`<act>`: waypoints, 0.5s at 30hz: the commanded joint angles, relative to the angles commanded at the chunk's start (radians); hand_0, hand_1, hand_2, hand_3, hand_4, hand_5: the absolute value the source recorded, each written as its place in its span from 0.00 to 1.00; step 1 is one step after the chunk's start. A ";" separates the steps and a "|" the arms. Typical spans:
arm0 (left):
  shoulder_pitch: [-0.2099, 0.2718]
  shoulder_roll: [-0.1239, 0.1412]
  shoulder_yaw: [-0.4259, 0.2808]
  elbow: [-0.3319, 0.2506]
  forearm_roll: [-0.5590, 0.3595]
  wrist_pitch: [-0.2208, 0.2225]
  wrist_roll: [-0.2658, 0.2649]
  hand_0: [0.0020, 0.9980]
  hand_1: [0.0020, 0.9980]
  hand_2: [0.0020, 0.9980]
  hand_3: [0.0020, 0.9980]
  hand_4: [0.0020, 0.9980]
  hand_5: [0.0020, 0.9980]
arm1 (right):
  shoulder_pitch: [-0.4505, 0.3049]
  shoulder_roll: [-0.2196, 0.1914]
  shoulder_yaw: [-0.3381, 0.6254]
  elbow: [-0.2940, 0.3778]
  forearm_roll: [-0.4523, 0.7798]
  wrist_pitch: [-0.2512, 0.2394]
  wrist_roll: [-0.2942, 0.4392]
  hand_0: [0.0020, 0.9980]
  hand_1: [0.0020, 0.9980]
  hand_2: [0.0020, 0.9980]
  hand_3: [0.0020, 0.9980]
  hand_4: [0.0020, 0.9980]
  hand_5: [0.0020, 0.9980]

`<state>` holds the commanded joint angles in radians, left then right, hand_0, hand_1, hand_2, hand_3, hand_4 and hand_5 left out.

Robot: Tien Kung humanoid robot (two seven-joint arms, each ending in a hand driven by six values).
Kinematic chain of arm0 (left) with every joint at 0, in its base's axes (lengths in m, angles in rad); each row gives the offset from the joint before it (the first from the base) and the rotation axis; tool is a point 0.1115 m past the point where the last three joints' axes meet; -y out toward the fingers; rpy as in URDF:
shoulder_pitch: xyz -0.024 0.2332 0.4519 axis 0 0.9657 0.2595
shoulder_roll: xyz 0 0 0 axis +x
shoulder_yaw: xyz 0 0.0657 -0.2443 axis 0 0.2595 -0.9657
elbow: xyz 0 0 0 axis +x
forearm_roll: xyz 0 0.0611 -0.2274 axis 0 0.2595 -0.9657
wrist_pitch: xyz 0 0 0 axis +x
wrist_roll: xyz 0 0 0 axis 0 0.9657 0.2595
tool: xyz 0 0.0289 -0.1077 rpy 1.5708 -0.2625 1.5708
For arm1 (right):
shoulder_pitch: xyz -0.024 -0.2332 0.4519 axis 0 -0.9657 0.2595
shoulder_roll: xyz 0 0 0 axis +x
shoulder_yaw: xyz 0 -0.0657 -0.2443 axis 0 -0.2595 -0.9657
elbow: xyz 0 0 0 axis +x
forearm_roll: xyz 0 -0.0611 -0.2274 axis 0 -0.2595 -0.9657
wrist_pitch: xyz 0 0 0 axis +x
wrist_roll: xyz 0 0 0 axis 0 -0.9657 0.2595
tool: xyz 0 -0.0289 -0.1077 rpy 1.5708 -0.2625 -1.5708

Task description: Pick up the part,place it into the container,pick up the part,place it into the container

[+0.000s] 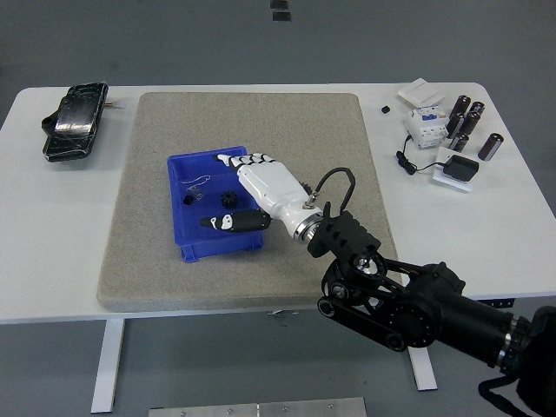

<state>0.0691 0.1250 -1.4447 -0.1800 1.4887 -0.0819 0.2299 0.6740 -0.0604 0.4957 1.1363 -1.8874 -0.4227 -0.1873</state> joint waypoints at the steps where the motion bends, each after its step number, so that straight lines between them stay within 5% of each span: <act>1: 0.000 0.000 0.000 0.000 0.000 0.000 0.000 0.67 0.64 0.61 0.63 0.72 0.57 | -0.002 -0.004 0.016 0.000 0.010 -0.008 0.003 0.94 0.90 0.90 0.95 1.00 0.67; 5: 0.002 -0.001 0.001 0.000 -0.001 0.000 0.001 0.67 0.64 0.61 0.63 0.72 0.57 | 0.004 -0.043 0.110 -0.070 0.033 -0.030 0.005 0.94 0.90 0.90 0.95 1.00 0.67; 6: 0.002 -0.001 0.000 0.000 -0.001 0.000 0.001 0.67 0.64 0.61 0.63 0.71 0.56 | 0.007 -0.050 0.125 -0.092 0.037 -0.028 0.004 0.83 0.81 0.84 0.90 0.89 0.47; 15: -0.001 -0.001 -0.003 0.000 0.006 -0.001 -0.001 0.67 0.64 0.61 0.63 0.71 0.54 | 0.011 -0.066 0.104 -0.276 0.070 0.046 0.000 0.79 0.77 0.85 0.91 0.89 0.46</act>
<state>0.0681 0.1244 -1.4478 -0.1800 1.4946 -0.0825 0.2291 0.6853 -0.1267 0.5996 0.8605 -1.8176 -0.3763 -0.1877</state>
